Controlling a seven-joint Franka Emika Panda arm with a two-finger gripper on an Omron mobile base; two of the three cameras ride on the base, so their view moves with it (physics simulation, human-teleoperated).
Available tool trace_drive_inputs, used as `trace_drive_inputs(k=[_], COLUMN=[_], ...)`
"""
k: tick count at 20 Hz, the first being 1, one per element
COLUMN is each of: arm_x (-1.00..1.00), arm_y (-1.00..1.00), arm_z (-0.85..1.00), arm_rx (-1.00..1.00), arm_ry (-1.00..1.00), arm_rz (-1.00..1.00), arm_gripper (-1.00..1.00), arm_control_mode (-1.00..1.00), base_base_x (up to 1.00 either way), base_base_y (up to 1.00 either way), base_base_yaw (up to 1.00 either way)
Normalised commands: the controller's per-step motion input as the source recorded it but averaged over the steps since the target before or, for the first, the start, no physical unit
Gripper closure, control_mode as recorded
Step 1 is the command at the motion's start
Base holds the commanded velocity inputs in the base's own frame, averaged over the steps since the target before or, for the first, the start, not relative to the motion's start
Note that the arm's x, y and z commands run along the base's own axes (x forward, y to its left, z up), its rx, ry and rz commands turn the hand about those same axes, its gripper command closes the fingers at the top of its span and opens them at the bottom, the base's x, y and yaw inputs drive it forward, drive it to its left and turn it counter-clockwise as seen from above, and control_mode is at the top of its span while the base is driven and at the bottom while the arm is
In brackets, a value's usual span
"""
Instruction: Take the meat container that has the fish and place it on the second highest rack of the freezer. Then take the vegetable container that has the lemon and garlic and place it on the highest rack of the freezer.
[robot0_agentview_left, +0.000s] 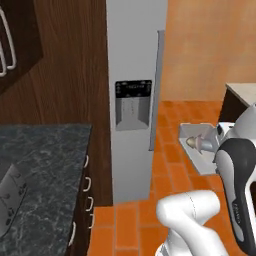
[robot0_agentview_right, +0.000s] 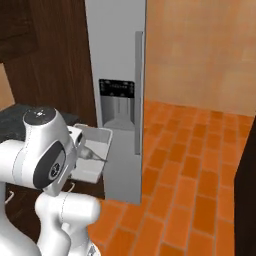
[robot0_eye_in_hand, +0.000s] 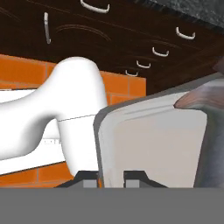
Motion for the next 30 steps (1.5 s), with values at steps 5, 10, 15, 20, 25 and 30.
trace_drive_inputs(k=[5, 10, 15, 20, 25, 30], arm_x=[0.0, 0.0, 0.0, 0.0, 0.0, 0.0], arm_y=[0.0, 0.0, 0.0, 0.0, 0.0, 0.0], arm_z=[0.0, 0.0, 0.0, 0.0, 0.0, 0.0], arm_rx=[0.0, 0.0, 0.0, 0.0, 0.0, 0.0], arm_ry=[0.0, 0.0, 0.0, 0.0, 0.0, 0.0], arm_rz=[0.0, 0.0, 0.0, 0.0, 0.0, 0.0], arm_gripper=[1.0, 1.0, 1.0, 1.0, 1.0, 1.0], arm_control_mode=[1.0, 1.0, 1.0, 1.0, 1.0, 1.0], base_base_x=[0.11, 0.23, 0.4, 0.56, 0.44, 0.74], base_base_y=[-0.11, -0.49, -0.58, -0.59, -0.7, -0.43], base_base_yaw=[-0.32, -0.07, 0.0, -0.02, -0.04, -0.02])
